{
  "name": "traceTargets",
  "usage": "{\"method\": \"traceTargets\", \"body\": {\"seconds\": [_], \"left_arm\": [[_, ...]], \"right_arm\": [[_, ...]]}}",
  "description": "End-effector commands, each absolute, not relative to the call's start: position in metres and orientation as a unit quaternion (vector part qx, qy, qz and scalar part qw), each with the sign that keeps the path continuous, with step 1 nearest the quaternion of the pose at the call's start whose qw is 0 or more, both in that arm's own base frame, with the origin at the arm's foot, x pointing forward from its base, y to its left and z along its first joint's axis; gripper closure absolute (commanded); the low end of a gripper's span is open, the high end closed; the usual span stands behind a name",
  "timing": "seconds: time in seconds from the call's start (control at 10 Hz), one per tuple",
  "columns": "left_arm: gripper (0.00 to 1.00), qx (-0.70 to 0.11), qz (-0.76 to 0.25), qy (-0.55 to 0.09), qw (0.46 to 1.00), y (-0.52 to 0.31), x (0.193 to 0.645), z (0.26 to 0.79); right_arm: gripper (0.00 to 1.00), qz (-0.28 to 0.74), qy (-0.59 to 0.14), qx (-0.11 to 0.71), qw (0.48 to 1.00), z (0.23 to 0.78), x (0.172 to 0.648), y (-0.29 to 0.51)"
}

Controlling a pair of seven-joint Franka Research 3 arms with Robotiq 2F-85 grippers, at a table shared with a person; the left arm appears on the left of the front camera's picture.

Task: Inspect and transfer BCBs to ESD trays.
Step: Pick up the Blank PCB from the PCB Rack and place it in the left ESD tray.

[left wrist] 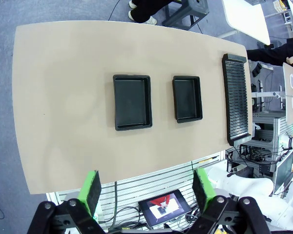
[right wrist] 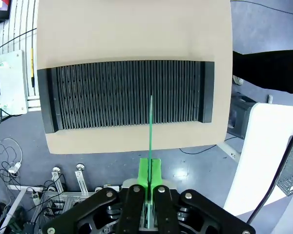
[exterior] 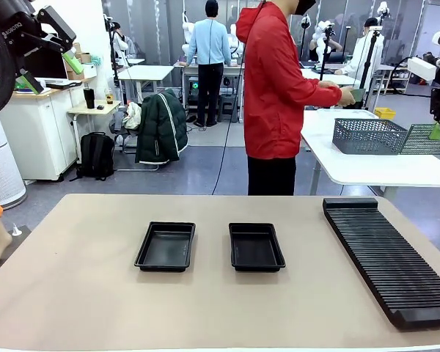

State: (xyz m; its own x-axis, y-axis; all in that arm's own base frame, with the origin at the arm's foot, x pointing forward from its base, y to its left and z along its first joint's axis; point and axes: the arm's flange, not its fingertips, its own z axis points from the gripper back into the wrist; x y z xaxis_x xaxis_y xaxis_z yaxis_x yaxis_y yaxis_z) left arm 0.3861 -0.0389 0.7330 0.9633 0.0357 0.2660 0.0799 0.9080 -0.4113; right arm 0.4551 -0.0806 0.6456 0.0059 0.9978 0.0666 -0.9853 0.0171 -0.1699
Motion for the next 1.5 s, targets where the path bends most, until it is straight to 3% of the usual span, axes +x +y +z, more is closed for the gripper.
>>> {"method": "traceTargets", "body": {"seconds": [0.0, 0.1, 0.3, 0.7, 1.4], "left_arm": [[0.0, -0.216, -0.011, -0.136, 0.967, -0.038, 0.386, 0.732], [0.0, -0.216, -0.011, -0.136, 0.967, -0.038, 0.386, 0.732], [0.0, -0.216, -0.011, -0.136, 0.967, -0.038, 0.386, 0.732], [0.0, -0.216, -0.011, -0.136, 0.967, -0.038, 0.386, 0.732], [0.0, -0.216, -0.011, -0.136, 0.967, -0.038, 0.386, 0.732]], "right_arm": [[1.0, 0.703, -0.084, -0.037, 0.706, 0.644, 0.454, -0.081], [0.98, 0.7, -0.084, -0.037, 0.708, 0.646, 0.455, -0.081], [0.98, 0.642, -0.059, -0.019, 0.764, 0.63, 0.455, -0.08], [0.98, 0.485, -0.032, 0.088, 0.87, 0.613, 0.435, -0.056], [0.98, 0.253, -0.024, 0.262, 0.931, 0.566, 0.416, 0.049]]}}
